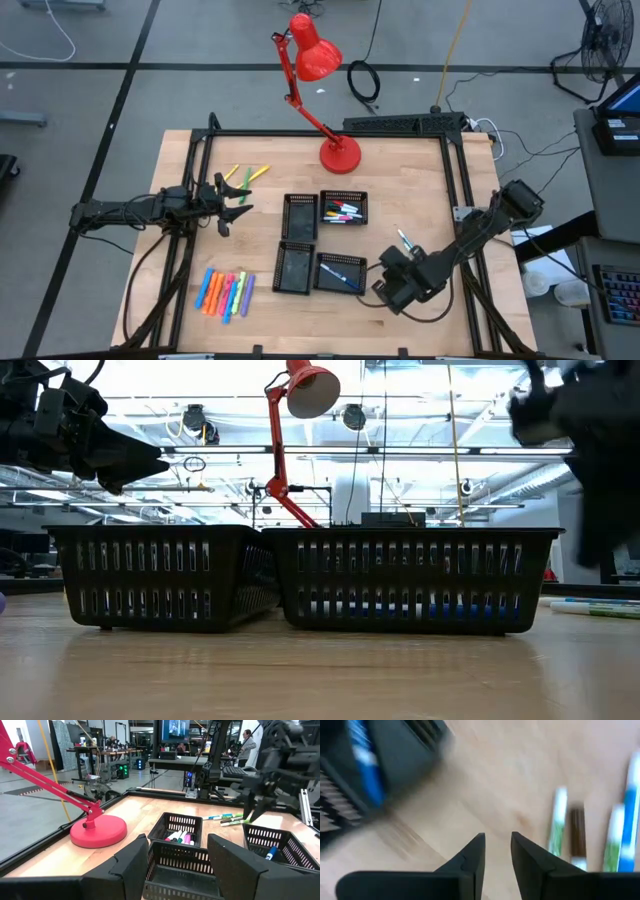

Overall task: Pick & Place Markers
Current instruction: Put the green marker pen into the bottom right black bin, then put the brown marker pen into the bottom right black bin

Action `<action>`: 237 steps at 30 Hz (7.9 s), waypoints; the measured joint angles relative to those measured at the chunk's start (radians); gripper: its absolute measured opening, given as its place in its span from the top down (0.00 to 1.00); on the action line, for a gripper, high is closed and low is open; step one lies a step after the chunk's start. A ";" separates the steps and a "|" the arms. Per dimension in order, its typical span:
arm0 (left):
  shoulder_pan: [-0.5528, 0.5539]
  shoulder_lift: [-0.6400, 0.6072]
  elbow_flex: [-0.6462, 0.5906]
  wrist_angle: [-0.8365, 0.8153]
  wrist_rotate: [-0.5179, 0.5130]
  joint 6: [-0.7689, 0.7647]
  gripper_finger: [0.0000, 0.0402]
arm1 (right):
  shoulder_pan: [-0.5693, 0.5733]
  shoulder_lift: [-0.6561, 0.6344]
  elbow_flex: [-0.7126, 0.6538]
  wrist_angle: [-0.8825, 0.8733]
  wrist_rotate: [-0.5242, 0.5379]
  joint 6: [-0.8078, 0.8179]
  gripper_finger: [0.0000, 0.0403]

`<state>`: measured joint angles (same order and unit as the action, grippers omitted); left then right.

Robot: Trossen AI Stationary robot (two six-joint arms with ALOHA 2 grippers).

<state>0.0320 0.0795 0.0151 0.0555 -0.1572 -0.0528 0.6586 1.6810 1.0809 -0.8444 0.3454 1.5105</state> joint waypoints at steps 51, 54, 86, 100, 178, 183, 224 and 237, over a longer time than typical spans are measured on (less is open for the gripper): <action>0.000 0.000 0.000 0.000 0.000 0.000 0.48 | -0.081 -0.108 -0.156 0.086 -0.035 -0.049 0.89; 0.000 0.000 0.000 0.000 0.000 0.000 0.48 | -0.081 -0.108 -0.169 0.087 -0.033 -0.055 0.89; 0.000 0.000 0.000 0.000 0.000 0.000 0.48 | -0.071 -0.110 -0.315 0.240 -0.044 -0.006 0.95; 0.000 0.000 0.000 0.000 0.000 0.000 0.48 | -0.076 -0.108 -0.341 0.462 0.152 -0.276 0.96; 0.000 0.000 0.000 0.000 0.000 0.000 0.48 | -0.171 0.106 0.114 0.763 0.193 -0.973 1.00; 0.000 0.000 0.000 0.000 0.000 0.000 0.48 | -0.194 0.106 0.095 0.755 0.119 -0.903 0.99; 0.000 0.000 0.000 0.000 0.000 0.000 0.48 | -0.242 -0.044 0.468 -0.200 0.196 -0.714 0.53; 0.000 0.000 0.000 0.000 0.000 0.000 0.48 | -0.155 -0.052 0.101 -0.279 -0.306 -0.255 0.57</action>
<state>0.0320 0.0794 0.0154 0.0550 -0.1568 -0.0528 0.5037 1.6293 1.1817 -1.1235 0.0396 1.2553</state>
